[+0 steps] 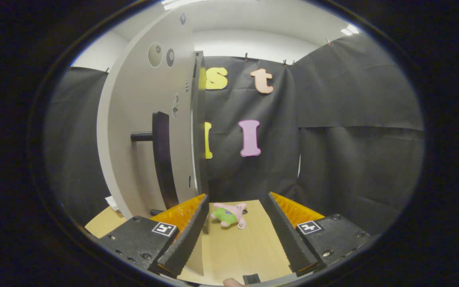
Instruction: Open the shoe cabinet door, grab the shoes and put them into the shoe cabinet, then close the shoe cabinet door.
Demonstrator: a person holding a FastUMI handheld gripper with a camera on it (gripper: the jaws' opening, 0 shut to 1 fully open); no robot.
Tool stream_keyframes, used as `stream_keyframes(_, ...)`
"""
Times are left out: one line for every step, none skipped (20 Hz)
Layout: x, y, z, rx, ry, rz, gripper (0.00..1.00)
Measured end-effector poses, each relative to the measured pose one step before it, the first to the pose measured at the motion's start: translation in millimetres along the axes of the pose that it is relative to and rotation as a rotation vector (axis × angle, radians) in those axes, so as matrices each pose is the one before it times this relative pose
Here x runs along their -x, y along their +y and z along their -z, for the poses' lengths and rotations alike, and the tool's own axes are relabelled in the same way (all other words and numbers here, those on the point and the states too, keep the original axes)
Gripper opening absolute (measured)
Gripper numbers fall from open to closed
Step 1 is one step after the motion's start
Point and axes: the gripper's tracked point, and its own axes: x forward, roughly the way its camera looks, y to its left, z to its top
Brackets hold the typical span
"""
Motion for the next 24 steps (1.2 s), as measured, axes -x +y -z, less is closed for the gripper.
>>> stream_keyframes(-0.12, 5.82, -1.71, -0.00739, 0.00358, -0.01563, 0.96)
stream_keyframes(1.98, 11.71, 0.53, -0.01627, 0.00379, -0.02857, 0.95)
stream_keyframes(1.80, 10.93, 2.49, -0.01721, 0.01314, -0.02700, 0.95)
stream_keyframes(1.07, 10.61, 4.90, -0.01334, 0.01144, -0.02511, 0.95)
stream_keyframes(-1.42, 8.85, -0.63, 0.00189, 0.00711, -0.02505, 0.95)
stream_keyframes(-0.84, 14.11, 0.01, 0.01106, 0.00548, -0.02056, 0.95)
stream_keyframes(-0.58, 12.31, 0.45, 0.01398, 0.00415, -0.01215, 0.95)
stream_keyframes(-0.84, 14.15, 0.57, 0.01935, 0.00220, -0.00569, 0.95)
stream_keyframes(0.14, 10.15, -1.19, 0.01620, 0.00091, 0.00392, 0.95)
stream_keyframes(-1.65, 10.18, -0.37, 0.01618, 0.00262, 0.00289, 0.95)
stream_keyframes(-1.46, 11.56, -1.90, 0.01326, -0.00286, -0.00368, 0.95)
stream_keyframes(-0.71, 14.43, -2.78, 0.00470, -0.00630, -0.00555, 0.95)
stream_keyframes(-2.16, 11.52, -1.57, 0.00789, -0.00170, -0.00172, 0.95)
stream_keyframes(-3.03, 8.43, -0.02, 0.00559, 0.00079, -0.00170, 0.95)
stream_keyframes(-3.54, 10.54, -0.76, 0.00432, -0.00049, -0.00450, 0.95)
stream_keyframes(-4.87, 11.80, 0.62, 0.00195, 0.00788, -0.01010, 0.95)
stream_keyframes(-3.69, 11.59, 1.28, -0.00656, 0.00775, -0.01548, 0.95)
stream_keyframes(-3.59, 14.42, 1.97, -0.00955, 0.00698, -0.02087, 0.95)
stream_keyframes(-4.53, 13.59, -0.56, -0.00564, 0.00296, -0.01864, 0.95)
stream_keyframes(-4.02, 12.21, -0.32, -0.00497, 0.00078, -0.02447, 0.96)
stream_keyframes(-5.54, 13.88, 0.59, -0.00979, 0.00470, -0.03307, 0.97)
stream_keyframes(-6.66, 9.21, 6.71, -0.01496, 0.01211, -0.01938, 0.98)
stream_keyframes(-4.37, 8.00, 1.43, -0.01183, 0.00138, -0.01207, 0.98)
stream_keyframes(-6.01, 8.68, -1.60, -0.00695, -0.00502, -0.01489, 0.98)
